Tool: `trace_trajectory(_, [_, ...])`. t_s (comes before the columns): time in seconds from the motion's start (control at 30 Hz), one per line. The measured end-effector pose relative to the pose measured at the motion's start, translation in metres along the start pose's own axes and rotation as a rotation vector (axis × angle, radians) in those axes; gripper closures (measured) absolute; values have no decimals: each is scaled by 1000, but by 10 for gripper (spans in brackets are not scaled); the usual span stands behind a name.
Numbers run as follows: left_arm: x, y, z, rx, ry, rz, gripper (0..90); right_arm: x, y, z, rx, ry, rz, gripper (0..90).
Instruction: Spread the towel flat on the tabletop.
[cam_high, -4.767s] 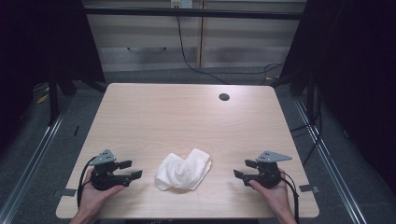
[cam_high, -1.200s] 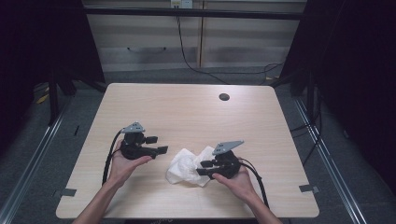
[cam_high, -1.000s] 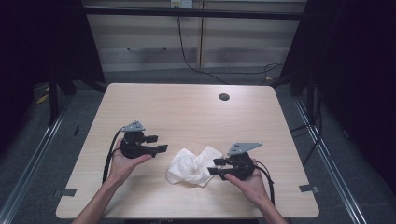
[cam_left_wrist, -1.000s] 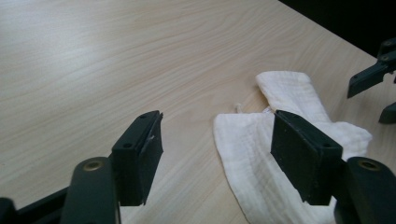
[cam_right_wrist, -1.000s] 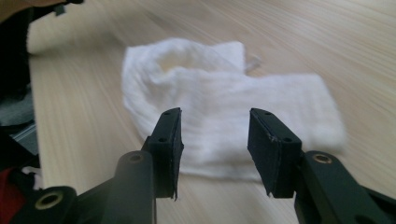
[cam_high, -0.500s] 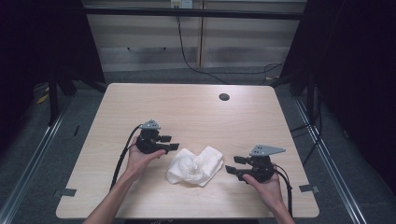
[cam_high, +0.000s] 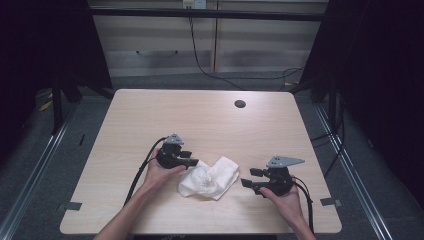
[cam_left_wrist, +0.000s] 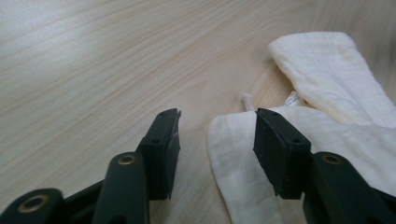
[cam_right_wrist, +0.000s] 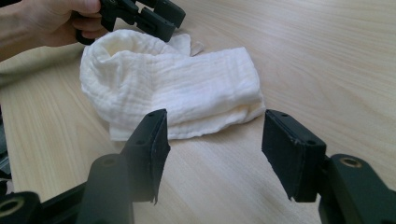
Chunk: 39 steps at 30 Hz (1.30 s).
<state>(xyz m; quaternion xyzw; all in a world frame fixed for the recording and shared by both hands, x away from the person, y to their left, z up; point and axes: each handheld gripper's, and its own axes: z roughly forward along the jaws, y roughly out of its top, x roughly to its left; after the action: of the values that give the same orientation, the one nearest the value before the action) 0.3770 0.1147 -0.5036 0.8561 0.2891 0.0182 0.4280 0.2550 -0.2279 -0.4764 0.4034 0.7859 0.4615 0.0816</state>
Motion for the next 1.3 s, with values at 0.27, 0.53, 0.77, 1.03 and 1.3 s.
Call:
trace_trajectory(0.27, [-8, -1, 5, 25, 33, 39, 617, -1, -1, 2, 15, 4, 2, 403])
trace_trajectory(0.53, [-15, -4, 5, 30, 52, 96, 869, 0, -2, 4, 26, 5, 0, 394])
trace_trajectory(0.77, [-10, 0, -6, -24, -2, 37, 886, 0, -2, 4, 27, 3, 4, 392])
trace_trajectory(1.03, [-15, 16, -34, -135, -14, 37, 886, 0, -3, 5, 28, 1, 5, 390])
trace_trajectory(1.3, [-29, 35, -66, -259, -35, 68, 887, 0, -2, 6, 28, 2, 5, 389])
